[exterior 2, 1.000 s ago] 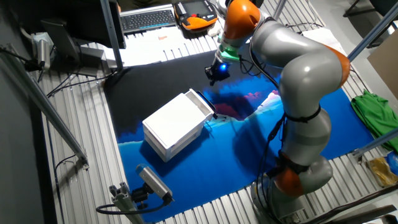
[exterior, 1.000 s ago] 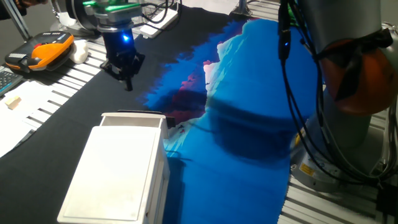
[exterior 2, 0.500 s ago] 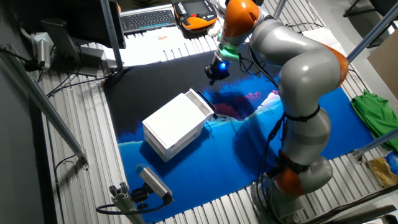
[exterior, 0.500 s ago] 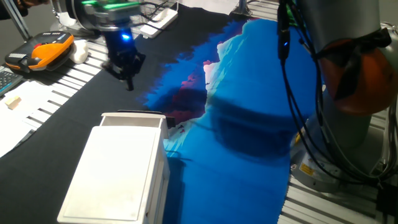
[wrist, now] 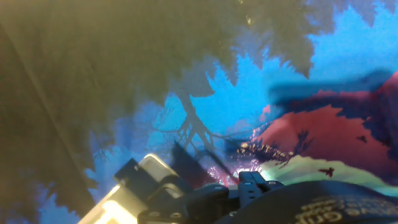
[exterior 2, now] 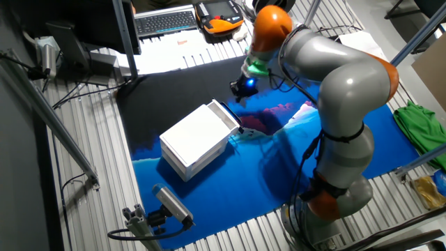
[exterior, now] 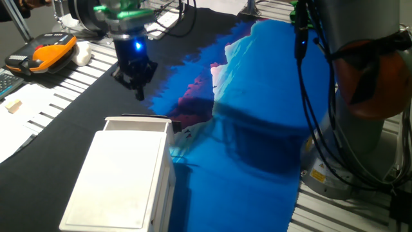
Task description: Use the gripper to push and close the drawer
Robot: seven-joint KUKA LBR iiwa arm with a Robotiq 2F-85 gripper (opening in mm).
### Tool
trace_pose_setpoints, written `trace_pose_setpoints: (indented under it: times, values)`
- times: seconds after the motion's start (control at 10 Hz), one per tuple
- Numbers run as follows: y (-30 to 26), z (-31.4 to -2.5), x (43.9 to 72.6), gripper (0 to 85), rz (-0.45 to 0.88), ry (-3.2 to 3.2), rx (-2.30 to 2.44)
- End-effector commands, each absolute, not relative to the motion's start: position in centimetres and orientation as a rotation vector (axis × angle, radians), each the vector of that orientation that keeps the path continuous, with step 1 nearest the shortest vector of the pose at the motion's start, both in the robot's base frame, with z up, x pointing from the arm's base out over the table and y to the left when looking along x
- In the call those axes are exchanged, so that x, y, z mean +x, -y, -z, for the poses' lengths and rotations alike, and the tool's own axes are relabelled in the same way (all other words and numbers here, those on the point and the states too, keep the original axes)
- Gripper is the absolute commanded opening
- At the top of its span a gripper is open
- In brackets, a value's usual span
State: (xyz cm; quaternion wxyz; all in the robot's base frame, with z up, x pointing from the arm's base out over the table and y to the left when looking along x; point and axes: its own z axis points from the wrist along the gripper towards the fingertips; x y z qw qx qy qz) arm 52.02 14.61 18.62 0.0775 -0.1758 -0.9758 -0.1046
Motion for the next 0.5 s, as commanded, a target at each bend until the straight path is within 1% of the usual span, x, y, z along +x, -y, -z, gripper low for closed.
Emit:
trace_pose_setpoints:
  times: [0.0, 0.4]
  values:
    - [-14.82, -18.33, 51.66, 0.0, 0.323, 2.924, -0.528]
    - [-15.18, -17.88, 51.46, 0.0, 0.329, 2.926, -0.527]
